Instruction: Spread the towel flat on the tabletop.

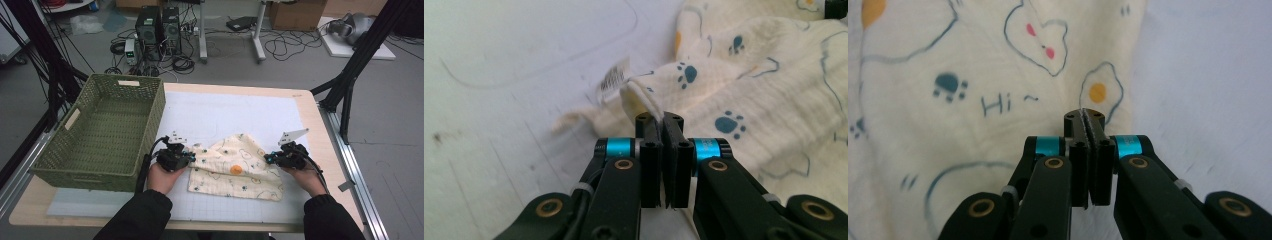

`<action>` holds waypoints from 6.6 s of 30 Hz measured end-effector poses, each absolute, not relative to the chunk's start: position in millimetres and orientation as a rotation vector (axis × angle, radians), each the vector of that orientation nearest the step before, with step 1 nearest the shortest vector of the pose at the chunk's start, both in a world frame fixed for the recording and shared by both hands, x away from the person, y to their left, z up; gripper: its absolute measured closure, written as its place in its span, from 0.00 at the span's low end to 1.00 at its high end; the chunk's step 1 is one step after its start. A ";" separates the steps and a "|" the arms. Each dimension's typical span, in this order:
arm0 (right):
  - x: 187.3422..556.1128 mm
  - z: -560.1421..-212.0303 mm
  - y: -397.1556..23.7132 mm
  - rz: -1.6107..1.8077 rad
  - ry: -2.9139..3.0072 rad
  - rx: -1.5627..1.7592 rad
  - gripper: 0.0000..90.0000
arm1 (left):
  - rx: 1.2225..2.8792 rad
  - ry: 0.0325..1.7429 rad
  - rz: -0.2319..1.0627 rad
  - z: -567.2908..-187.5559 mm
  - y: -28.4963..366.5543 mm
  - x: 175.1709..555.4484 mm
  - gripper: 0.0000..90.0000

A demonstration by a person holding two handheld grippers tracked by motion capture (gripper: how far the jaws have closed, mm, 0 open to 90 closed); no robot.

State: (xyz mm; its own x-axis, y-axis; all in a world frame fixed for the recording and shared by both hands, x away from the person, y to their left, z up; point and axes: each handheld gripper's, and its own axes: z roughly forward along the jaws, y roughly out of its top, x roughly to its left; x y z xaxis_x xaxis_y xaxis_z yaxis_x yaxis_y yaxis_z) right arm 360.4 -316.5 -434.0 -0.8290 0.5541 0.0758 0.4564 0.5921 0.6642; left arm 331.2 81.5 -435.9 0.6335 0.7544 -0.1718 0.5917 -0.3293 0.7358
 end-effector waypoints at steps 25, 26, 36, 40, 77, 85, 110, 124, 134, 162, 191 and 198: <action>410.8 -436.7 -282.3 1.115 2.642 0.916 0.95 | 2.040 1.064 0.152 -430.1 58.4 371.4 0.96; 410.7 -434.6 -283.5 1.110 2.642 0.925 0.96 | 2.019 1.066 0.164 -428.5 59.2 371.6 0.96; 401.6 -401.5 -313.0 1.143 2.321 1.058 0.64 | 1.810 1.084 0.431 -406.9 66.5 365.9 0.70; 396.6 -406.6 -313.1 1.148 2.375 1.039 0.63 | 1.883 1.108 0.385 -416.3 64.7 370.2 0.69; 367.7 -418.5 -322.6 1.155 2.617 0.951 0.77 | 1.922 1.109 0.248 -421.4 61.1 379.8 0.84; 413.8 -418.5 -318.3 1.098 2.445 1.092 0.71 | 1.920 1.245 0.332 -442.8 52.5 401.0 0.79; 392.5 -414.1 -318.5 1.064 2.446 1.059 0.56 | 1.864 1.119 0.487 -421.3 58.9 377.0 0.72; 313.6 -433.2 -313.0 1.182 2.633 0.801 0.59 | 1.996 1.037 0.412 -434.5 66.3 317.1 0.65; 314.5 -441.3 -307.3 1.133 2.698 0.754 0.97 | 2.094 1.013 0.360 -442.6 73.9 304.6 0.97; 291.2 -446.1 -316.9 1.256 2.762 0.677 0.98 | 2.136 0.878 0.318 -440.2 71.4 278.1 0.96; 309.4 -430.1 -316.2 1.372 2.498 0.888 0.43 | 2.022 0.839 0.285 -434.5 75.1 289.3 0.55; 308.6 -432.8 -315.4 1.338 2.522 0.874 0.43 | 2.025 0.838 0.289 -435.4 75.1 289.6 0.55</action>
State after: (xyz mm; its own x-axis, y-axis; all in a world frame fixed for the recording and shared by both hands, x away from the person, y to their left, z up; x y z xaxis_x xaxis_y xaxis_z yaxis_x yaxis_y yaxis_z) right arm 308.6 -315.4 -432.8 -0.8177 0.5609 0.1296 0.4217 0.4304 0.7981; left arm 289.6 75.1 -435.4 0.7433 0.6593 -0.1132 0.4499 -0.3675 0.8139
